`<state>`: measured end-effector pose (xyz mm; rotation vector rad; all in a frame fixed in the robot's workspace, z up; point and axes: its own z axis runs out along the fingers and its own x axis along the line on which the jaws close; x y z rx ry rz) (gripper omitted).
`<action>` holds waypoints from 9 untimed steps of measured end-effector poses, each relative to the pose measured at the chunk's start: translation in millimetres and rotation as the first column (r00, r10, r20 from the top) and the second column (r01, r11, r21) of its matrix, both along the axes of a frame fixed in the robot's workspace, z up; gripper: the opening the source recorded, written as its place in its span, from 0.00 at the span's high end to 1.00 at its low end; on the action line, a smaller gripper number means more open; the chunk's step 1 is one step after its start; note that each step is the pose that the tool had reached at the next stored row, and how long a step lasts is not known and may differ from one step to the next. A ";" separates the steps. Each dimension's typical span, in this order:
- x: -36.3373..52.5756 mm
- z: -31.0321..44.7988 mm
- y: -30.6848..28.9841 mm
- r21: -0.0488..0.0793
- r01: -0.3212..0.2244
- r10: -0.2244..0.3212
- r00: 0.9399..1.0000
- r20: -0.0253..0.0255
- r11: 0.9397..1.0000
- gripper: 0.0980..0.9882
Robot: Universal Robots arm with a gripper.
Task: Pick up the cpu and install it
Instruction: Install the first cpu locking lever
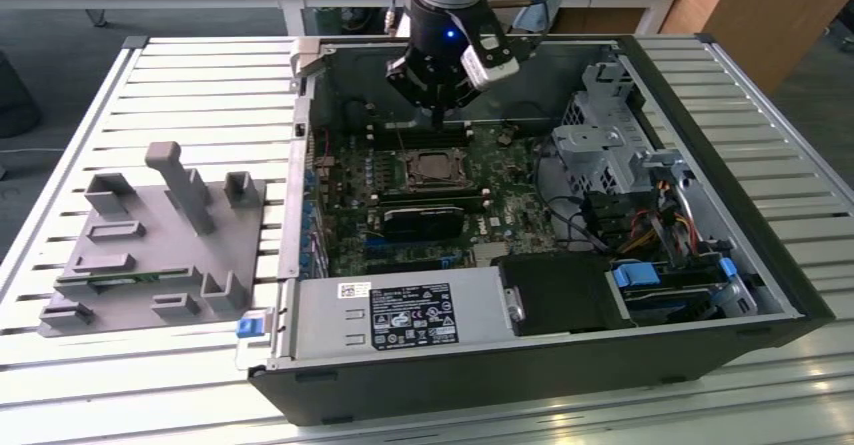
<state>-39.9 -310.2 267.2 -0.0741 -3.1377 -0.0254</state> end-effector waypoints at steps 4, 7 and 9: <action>-1.3 -0.1 0.0 0.000 -0.007 0.007 1.000 0.000 1.000 0.99; -5.2 -0.1 0.0 0.000 -0.007 0.007 1.000 0.000 1.000 0.99; -9.0 -0.2 0.0 0.000 -0.007 0.007 1.000 0.000 1.000 0.99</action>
